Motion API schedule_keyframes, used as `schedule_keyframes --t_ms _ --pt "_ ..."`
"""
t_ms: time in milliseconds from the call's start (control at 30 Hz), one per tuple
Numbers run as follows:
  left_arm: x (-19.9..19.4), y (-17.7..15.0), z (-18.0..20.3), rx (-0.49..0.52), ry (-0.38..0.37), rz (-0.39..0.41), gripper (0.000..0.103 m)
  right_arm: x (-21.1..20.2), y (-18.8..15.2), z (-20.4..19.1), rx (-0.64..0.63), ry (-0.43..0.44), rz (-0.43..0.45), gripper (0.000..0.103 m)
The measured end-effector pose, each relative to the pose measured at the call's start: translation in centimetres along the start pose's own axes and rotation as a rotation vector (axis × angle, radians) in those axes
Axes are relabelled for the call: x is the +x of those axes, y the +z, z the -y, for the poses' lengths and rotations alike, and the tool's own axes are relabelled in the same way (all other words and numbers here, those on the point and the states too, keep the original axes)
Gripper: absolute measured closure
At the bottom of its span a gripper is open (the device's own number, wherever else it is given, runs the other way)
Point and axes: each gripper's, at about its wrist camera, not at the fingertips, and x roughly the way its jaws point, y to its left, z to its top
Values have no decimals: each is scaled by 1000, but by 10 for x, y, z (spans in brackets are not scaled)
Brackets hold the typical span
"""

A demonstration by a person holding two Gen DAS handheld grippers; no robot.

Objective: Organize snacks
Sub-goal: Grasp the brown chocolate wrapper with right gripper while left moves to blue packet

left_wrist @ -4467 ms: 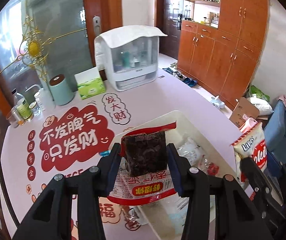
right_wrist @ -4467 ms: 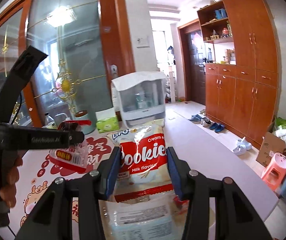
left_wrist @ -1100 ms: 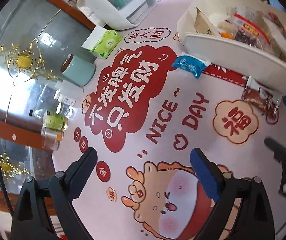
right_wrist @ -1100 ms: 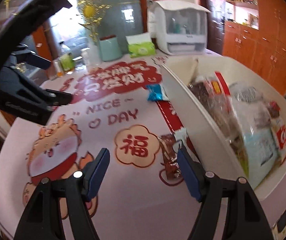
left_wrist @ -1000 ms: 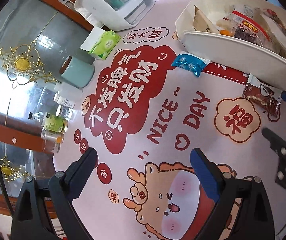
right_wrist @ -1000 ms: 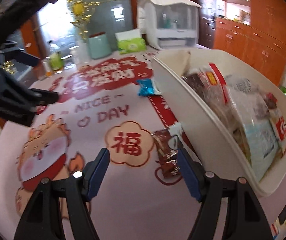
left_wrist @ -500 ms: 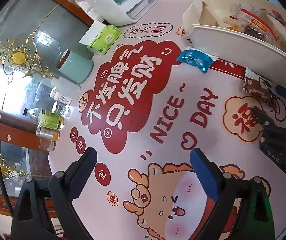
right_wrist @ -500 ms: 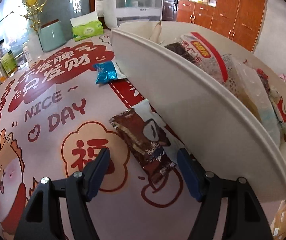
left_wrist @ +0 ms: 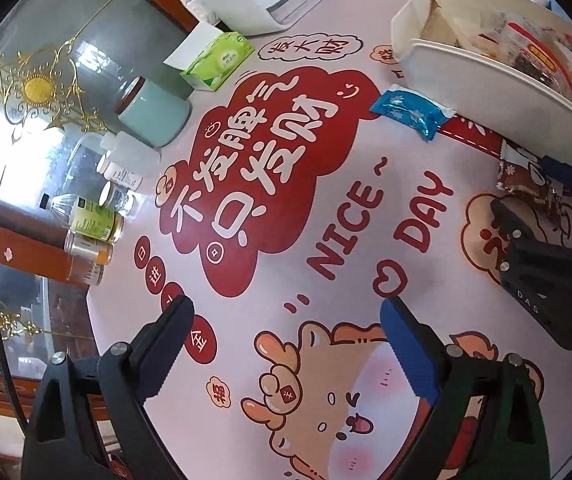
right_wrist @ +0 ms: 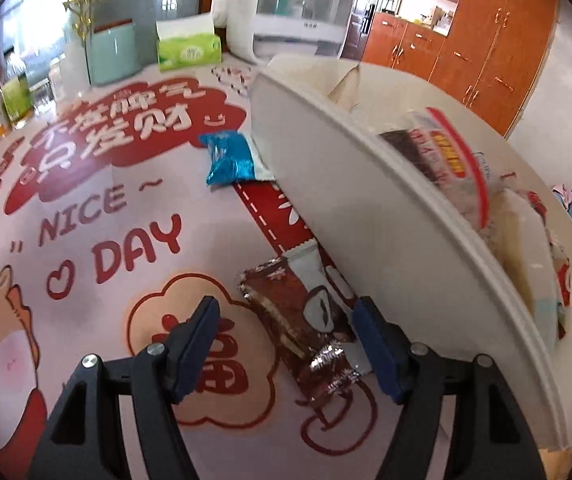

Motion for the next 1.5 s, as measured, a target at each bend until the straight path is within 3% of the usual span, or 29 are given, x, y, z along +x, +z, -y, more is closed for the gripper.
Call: schedule_keyframes --t_ms 67,100,133,233,367,467,667,900,967,1133,1500 --pt "3 3 -4 -18 -14 -7 9 3 4 1 10 32 -17 36" --pt "5 5 -5 -24 -20 -9 9 3 4 2 12 48 -20 44" --pt "7 8 -6 -29 -26 -9 9 2 4 4 16 57 -20 63" --pt "14 17 -5 -21 -29 -8 9 1 4 12 31 102 -36 67" --pt "24 36 4 -22 -57 -4 9 -7 -4 24 15 194 -56 70" --pt "35 55 14 -69 -117 -5 9 -19 -16 34 8 315 -67 71" --pt "68 95 36 -254 -284 -44 9 -67 -39 47 -90 456 39 71" --pt "90 122 53 -400 -341 -49 11 -90 -49 58 -160 492 118 71" --pt "95 126 55 -421 -337 -51 24 -93 -50 63 -166 510 128 71" --pt "111 126 51 -496 -345 -81 31 -102 -49 78 -176 540 176 71" --pt "97 112 27 -595 -349 -32 32 -113 -44 100 -194 555 240 71"
